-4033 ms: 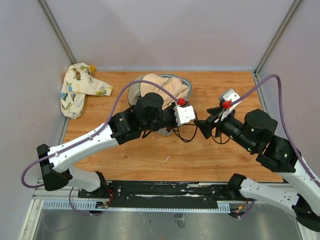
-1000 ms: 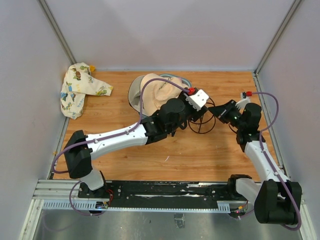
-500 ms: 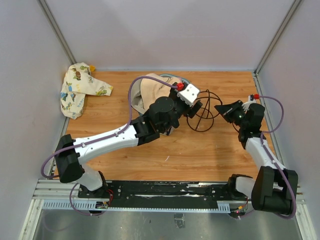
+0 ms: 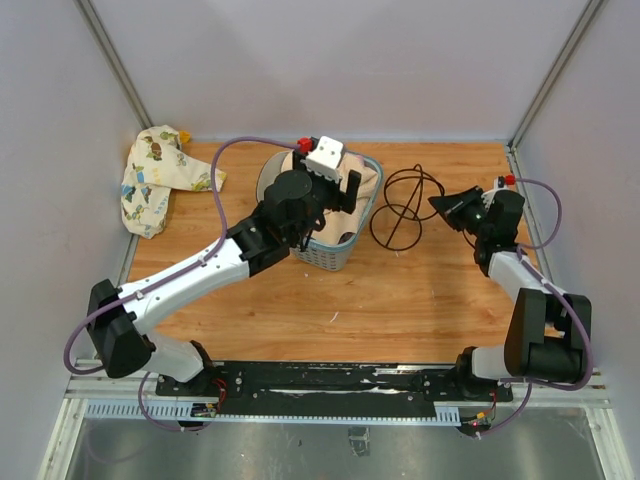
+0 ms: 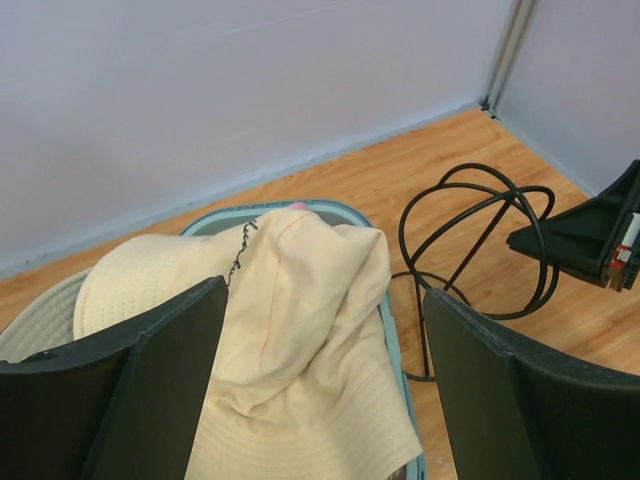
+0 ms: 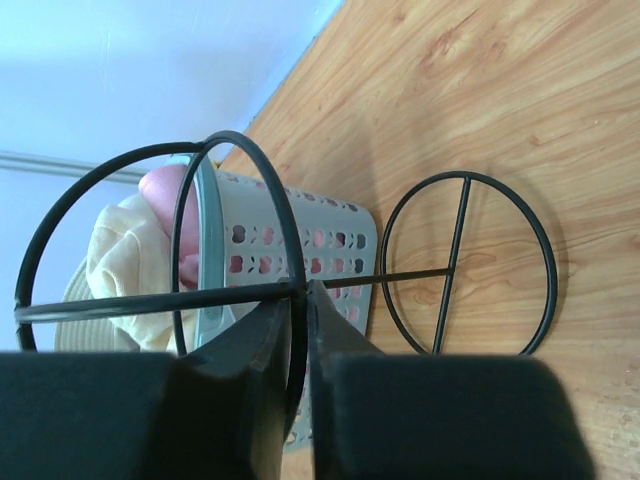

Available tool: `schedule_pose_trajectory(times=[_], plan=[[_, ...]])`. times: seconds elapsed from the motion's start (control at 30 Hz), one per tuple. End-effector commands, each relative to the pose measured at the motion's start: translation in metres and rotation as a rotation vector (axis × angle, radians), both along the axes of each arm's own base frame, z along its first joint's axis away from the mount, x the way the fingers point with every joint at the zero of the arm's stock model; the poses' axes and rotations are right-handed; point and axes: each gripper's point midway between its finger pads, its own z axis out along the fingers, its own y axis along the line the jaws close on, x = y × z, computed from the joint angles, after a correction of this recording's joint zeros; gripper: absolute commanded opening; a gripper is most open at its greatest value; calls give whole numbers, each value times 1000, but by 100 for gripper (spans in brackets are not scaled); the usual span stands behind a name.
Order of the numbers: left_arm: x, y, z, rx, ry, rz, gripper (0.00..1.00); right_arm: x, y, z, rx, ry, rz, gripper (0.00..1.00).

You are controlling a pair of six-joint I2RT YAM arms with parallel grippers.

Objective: Stack the hats
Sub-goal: Place the hat stand at the center of the board, then adjust the hat in the bin.

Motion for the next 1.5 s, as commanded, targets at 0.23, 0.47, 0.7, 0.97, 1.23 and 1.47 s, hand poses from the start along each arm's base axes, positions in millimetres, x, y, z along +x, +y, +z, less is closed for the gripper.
schedule_pose_trajectory(times=[0.23,0.47,0.7,0.97,1.23,1.47], plan=[[13,2,-8,-48,117,-36,86,-1,-18,11,-192,-46,-33,74],[16,9,-10,-87,151,-25,86,-23,-19,31,-281,-61,-35,91],[0,27,-8,-129,194,-1,86,-56,-22,37,-454,-47,-41,99],[-21,48,-12,-197,248,20,87,-92,-11,53,-668,-48,-6,99],[-31,63,-23,-219,280,54,88,-119,2,67,-905,12,36,99],[-19,62,-25,-199,267,99,91,-127,5,45,-1061,122,21,99]])
